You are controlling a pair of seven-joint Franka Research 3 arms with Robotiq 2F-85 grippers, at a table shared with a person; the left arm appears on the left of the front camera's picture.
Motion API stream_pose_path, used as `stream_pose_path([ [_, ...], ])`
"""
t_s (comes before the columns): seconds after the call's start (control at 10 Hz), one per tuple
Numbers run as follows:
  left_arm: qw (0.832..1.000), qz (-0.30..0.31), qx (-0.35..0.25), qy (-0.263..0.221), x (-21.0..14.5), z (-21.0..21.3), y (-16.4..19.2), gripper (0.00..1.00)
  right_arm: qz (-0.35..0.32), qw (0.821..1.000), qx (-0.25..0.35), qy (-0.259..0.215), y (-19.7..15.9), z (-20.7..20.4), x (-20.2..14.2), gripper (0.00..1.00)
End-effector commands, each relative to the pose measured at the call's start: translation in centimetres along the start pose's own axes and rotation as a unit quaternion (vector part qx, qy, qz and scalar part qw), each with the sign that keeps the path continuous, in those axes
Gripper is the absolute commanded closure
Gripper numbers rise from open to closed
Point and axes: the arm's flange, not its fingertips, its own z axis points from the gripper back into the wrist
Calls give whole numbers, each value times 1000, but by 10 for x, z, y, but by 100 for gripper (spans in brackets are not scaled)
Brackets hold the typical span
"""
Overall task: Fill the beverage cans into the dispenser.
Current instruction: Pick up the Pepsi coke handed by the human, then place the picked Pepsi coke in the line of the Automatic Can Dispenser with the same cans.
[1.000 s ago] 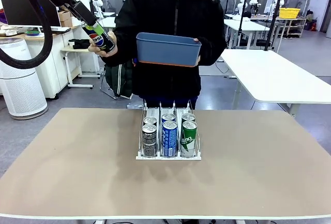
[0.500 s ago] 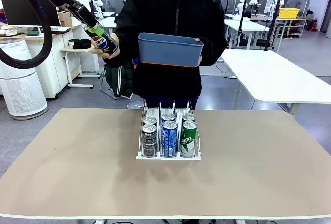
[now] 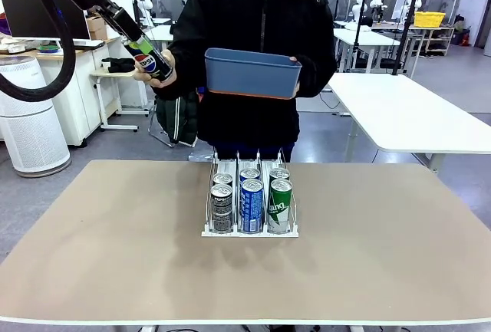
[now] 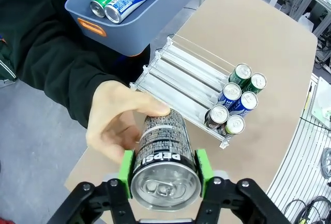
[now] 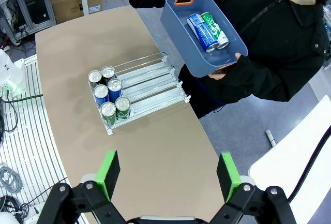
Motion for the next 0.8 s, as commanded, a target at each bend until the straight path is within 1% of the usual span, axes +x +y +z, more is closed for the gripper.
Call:
stream_pose_path([
  [0.0, 999, 23, 25, 20, 1, 1, -3, 100, 0, 1000, 0, 0, 1, 0, 0, 0],
  [0.1, 1000, 0, 0, 0, 0, 0, 0, 100, 0, 1000, 0, 0, 1, 0, 0, 0],
  [0.7, 1000, 0, 0, 0, 0, 0, 0, 100, 0, 1000, 0, 0, 1, 0, 0, 0],
])
